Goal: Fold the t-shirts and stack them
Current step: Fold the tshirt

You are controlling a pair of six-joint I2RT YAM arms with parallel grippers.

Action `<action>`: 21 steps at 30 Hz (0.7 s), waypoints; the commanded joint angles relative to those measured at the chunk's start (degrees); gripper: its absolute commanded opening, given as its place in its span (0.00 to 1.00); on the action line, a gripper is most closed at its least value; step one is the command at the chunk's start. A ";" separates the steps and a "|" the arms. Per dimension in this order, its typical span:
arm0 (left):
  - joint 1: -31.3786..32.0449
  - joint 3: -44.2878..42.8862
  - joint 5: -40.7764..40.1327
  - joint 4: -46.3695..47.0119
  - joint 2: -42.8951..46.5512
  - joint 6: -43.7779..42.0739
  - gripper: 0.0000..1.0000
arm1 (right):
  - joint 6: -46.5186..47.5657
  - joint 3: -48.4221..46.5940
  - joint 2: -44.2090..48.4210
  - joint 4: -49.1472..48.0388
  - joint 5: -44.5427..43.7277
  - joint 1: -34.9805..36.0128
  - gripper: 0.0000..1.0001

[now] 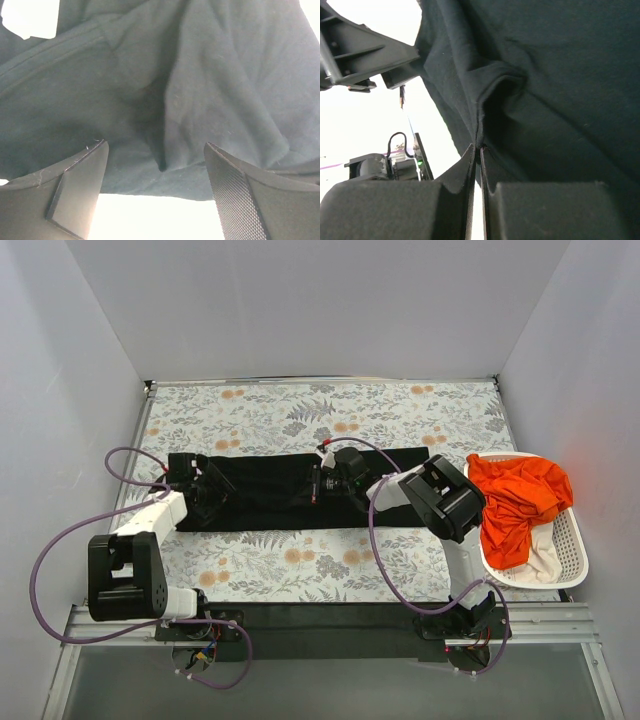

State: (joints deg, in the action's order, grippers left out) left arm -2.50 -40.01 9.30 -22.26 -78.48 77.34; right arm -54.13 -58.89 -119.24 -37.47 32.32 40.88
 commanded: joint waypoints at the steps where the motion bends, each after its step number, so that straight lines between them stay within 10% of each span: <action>1: 0.13 0.11 3.17 4.94 0.26 -1.67 0.72 | 0.78 -3.07 -1.43 -1.90 0.55 -0.28 0.10; 21: 0.22 -2.00 9.59 13.38 -5.11 -1.84 0.77 | 1.31 -6.32 -3.37 -1.81 2.05 -1.42 0.10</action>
State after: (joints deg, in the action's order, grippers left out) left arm -2.50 -40.25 16.27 -10.55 -84.36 75.66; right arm -53.67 -63.33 -122.30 -37.45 33.32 39.81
